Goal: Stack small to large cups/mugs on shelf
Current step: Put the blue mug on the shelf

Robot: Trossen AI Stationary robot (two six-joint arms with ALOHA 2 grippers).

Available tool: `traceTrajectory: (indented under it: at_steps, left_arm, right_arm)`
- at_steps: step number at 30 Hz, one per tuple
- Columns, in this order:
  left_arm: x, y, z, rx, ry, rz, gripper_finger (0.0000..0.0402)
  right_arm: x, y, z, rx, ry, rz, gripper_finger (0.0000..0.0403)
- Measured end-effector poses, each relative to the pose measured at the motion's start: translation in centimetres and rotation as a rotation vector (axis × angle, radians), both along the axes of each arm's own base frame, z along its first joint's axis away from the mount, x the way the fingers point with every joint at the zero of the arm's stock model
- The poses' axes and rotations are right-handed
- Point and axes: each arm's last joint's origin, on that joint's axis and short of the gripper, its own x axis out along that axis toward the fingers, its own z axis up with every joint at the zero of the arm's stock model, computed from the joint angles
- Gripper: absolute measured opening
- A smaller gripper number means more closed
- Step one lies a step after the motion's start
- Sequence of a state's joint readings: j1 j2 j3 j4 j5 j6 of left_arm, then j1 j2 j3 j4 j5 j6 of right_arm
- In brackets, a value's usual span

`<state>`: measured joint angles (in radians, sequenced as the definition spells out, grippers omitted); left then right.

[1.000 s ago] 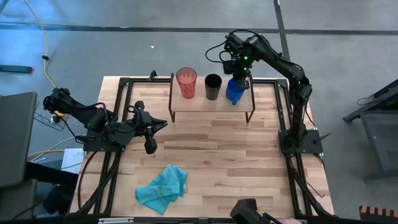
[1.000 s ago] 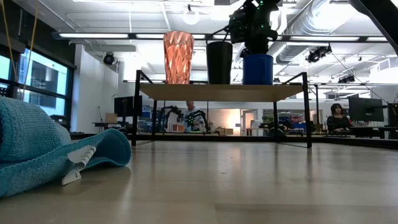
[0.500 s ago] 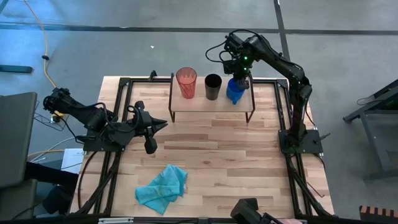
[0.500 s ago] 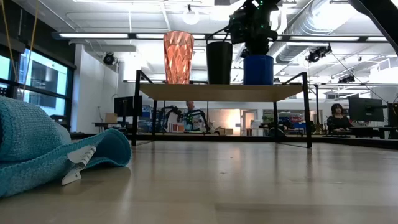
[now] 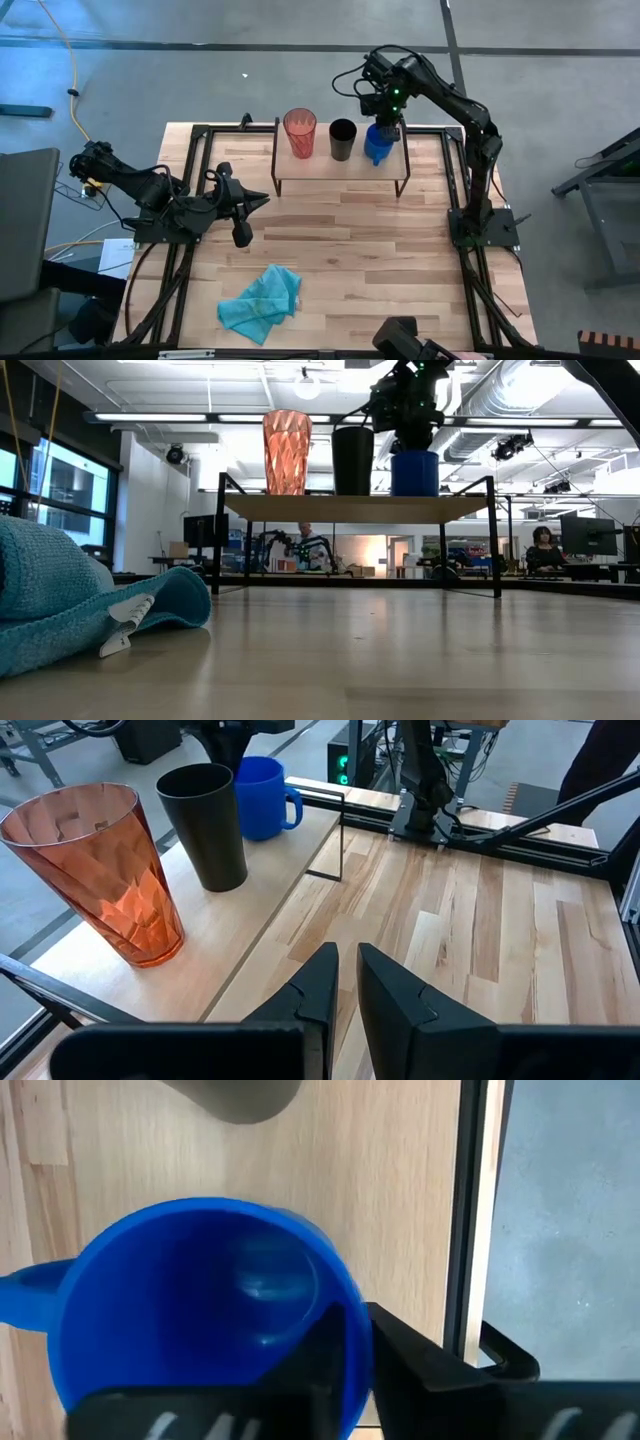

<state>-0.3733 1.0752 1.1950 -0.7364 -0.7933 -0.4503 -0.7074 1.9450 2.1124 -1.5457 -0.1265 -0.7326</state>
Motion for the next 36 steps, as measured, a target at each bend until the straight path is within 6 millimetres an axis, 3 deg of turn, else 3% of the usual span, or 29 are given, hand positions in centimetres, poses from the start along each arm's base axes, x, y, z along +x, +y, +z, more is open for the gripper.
traceTrajectory:
  at_steps: [8,36]
  left_arm:
    - [-0.03,0.01,-0.04,0.002,0.005,0.000,0.0033]
    - [-0.15,0.06,-0.22,-0.005,0.020,0.009,0.0033]
  right_arm:
    - [0.03,0.01,0.01,0.001,-0.005,0.007,0.0062]
    - [0.09,0.27,-0.01,0.031,-0.018,0.041,0.0050]
